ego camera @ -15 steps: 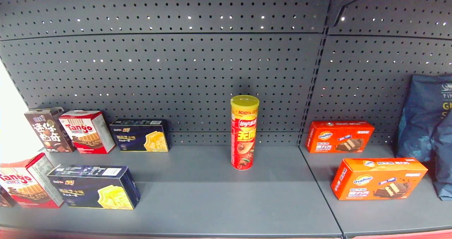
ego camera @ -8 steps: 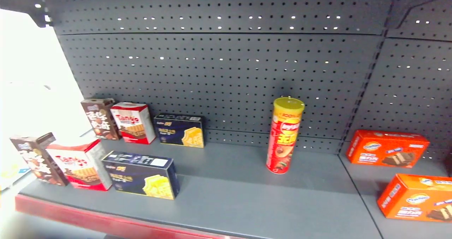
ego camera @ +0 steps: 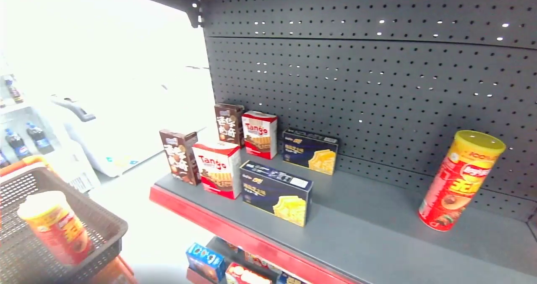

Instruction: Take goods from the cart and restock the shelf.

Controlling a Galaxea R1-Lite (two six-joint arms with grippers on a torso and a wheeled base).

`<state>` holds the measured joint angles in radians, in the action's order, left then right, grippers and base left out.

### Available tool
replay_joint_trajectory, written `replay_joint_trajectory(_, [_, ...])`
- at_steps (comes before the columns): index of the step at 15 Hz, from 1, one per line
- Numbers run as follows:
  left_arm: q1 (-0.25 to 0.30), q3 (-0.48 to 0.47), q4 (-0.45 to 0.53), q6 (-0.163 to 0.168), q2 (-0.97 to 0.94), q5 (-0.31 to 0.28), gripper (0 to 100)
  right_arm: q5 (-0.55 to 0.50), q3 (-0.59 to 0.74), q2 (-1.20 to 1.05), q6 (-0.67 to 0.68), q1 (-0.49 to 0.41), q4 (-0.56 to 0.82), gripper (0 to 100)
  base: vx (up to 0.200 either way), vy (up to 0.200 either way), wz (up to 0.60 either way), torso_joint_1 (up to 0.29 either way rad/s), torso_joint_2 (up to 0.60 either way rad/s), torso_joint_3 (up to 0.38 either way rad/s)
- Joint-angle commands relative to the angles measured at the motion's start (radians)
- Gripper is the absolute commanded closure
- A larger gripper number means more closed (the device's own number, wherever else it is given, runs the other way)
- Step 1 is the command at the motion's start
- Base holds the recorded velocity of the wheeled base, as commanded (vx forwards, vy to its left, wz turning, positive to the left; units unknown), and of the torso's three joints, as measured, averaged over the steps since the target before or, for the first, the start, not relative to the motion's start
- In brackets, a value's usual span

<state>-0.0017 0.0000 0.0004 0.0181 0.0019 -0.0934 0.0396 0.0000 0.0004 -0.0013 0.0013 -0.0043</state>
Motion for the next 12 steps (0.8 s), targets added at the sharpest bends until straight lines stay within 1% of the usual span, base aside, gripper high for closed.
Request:
replay_joint_trajectory(1, [0.000, 0.000, 0.000, 0.000, 0.000, 0.000, 0, 0.000, 0.000, 0.000, 0.000, 0.000, 0.000, 0, 0.000, 0.000, 0.60, 0.002, 0.00, 0.002])
replay_joint_trajectory(3, [0.000, 0.000, 0.000, 0.000, 0.000, 0.000, 0, 0.000, 0.000, 0.000, 0.000, 0.000, 0.000, 0, 0.000, 0.000, 0.60, -0.002, 0.00, 0.005])
replay_joint_trajectory(5, [0.000, 0.000, 0.000, 0.013, 0.000, 0.003, 0, 0.000, 0.000, 0.000, 0.000, 0.000, 0.000, 0, 0.000, 0.000, 0.60, 0.002, 0.00, 0.005])
replay_joint_trajectory(6, [0.000, 0.000, 0.000, 0.013, 0.000, 0.009, 0, 0.000, 0.000, 0.000, 0.000, 0.000, 0.000, 0, 0.000, 0.000, 0.60, 0.002, 0.01, -0.002])
replay_joint_trajectory(9, [0.000, 0.000, 0.000, 0.010, 0.000, 0.003, 0, 0.000, 0.000, 0.000, 0.000, 0.000, 0.000, 0, 0.000, 0.000, 0.00, 0.000, 0.00, 0.000])
replay_joint_trajectory(11, [0.000, 0.000, 0.000, 0.005, 0.000, 0.011, 0, 0.000, 0.000, 0.000, 0.000, 0.000, 0.000, 0, 0.000, 0.000, 0.00, 0.000, 0.00, 0.000])
replay_joint_trajectory(12, [0.000, -0.041, 0.000, 0.010, 0.000, 0.003, 0, 0.000, 0.000, 0.000, 0.000, 0.000, 0.000, 0, 0.000, 0.000, 0.00, 0.000, 0.00, 0.000])
